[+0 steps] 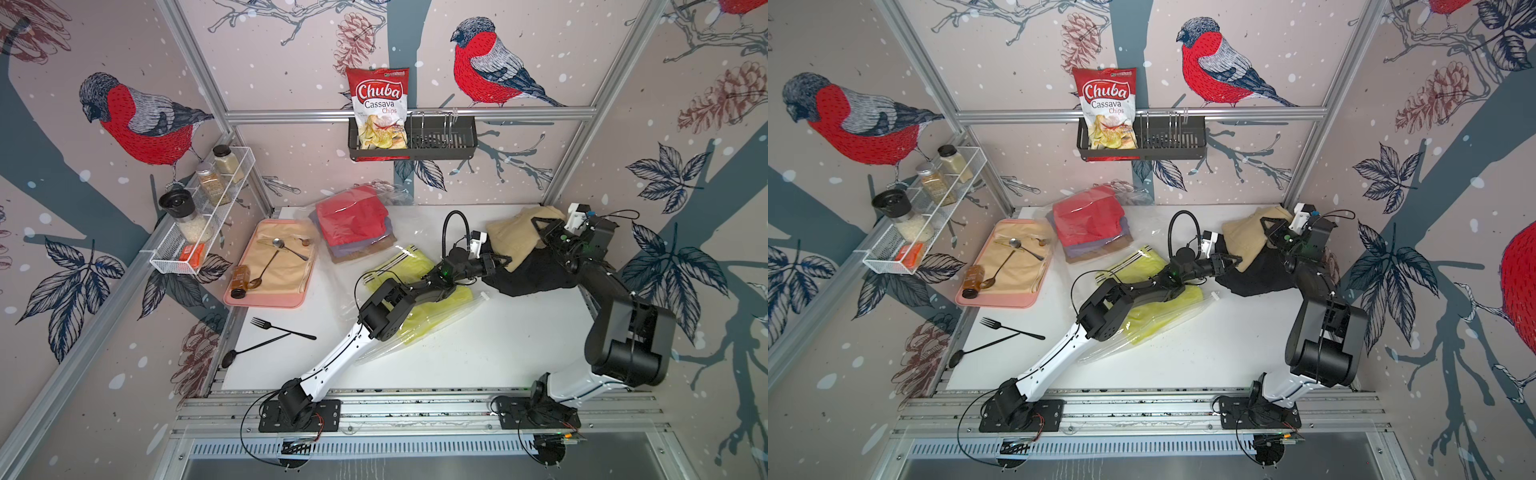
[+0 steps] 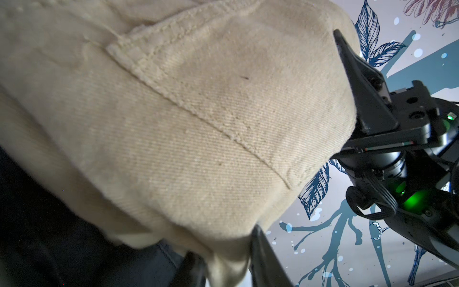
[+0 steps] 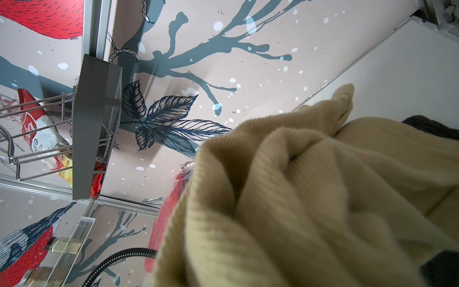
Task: Take the trousers out of the vacuum bag
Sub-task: Place the trousers at the center of the board.
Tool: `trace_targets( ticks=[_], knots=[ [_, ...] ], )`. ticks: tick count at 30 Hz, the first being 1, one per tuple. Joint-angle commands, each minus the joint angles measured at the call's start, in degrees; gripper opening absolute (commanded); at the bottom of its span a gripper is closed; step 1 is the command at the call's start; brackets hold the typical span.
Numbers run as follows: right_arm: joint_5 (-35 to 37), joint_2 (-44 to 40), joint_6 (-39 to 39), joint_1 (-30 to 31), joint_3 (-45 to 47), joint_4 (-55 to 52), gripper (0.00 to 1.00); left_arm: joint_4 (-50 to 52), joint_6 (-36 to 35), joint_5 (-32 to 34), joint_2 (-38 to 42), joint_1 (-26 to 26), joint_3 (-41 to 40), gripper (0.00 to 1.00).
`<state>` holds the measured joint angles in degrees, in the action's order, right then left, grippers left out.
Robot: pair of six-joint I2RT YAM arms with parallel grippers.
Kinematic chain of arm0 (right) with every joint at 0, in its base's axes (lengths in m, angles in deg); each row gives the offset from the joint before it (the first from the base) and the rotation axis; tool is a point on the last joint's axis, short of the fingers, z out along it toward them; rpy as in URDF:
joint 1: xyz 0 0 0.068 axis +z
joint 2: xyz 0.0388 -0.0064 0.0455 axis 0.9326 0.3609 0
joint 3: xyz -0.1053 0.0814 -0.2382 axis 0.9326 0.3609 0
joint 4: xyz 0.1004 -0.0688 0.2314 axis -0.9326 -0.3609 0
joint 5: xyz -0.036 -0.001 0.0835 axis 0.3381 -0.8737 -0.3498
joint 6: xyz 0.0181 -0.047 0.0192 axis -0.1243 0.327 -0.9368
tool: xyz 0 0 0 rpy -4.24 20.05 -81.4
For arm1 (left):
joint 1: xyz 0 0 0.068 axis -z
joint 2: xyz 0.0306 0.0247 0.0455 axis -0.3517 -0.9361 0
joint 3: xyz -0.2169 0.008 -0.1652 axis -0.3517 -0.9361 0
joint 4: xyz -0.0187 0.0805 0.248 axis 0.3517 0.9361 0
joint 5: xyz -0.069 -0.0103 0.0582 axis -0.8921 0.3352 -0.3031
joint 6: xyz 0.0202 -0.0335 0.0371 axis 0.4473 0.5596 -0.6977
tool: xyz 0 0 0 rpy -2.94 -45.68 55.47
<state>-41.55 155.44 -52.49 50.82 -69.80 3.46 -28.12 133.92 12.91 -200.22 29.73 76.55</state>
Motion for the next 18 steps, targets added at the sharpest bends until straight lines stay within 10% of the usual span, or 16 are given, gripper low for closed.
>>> trace_targets(
  ticks=[1, 18],
  knots=[
    [-2.81, -0.64, -0.27, -0.32, 0.19, 4.34, 0.0, -3.88, 1.02, -1.25, 1.33, -0.26, -1.07, 0.12],
    [-0.5, -2.18, 10.07, -2.28, 3.55, -6.79, 0.0, 15.17, -13.92, -4.11, 15.99, -3.59, -9.35, 0.0]
  ],
)
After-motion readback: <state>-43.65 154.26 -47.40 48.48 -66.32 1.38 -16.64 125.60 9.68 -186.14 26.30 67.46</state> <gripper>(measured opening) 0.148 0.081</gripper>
